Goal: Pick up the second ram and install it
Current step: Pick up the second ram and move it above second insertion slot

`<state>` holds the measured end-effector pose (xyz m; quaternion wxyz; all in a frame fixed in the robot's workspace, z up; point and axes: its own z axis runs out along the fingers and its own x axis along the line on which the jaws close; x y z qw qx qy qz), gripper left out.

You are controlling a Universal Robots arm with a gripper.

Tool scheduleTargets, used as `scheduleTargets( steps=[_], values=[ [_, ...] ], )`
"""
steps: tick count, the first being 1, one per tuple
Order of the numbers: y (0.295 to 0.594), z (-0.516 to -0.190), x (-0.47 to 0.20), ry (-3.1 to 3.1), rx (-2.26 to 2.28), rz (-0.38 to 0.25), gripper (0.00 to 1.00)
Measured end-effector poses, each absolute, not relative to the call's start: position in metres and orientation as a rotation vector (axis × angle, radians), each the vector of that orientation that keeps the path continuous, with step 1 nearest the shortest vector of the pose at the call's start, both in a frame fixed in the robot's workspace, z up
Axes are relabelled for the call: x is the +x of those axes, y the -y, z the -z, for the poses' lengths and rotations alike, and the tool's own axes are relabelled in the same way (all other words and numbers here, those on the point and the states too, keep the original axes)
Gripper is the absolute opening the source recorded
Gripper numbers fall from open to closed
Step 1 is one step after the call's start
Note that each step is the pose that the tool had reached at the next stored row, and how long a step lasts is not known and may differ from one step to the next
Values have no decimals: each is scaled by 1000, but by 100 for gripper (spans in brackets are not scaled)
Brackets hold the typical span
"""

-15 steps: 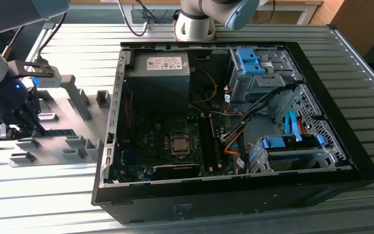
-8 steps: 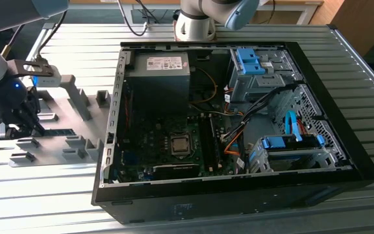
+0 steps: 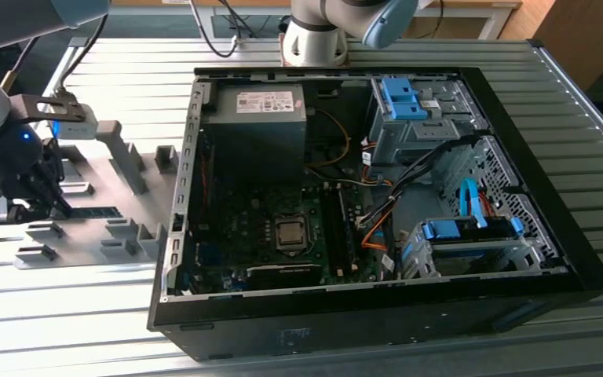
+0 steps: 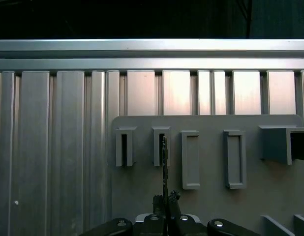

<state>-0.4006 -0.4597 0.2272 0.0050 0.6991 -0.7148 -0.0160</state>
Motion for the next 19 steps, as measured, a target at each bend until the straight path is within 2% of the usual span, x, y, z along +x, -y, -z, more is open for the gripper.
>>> scheduleTargets(
  steps=[19],
  values=[
    [460, -234, -401, 2238, 2189, 50, 14]
  ],
)
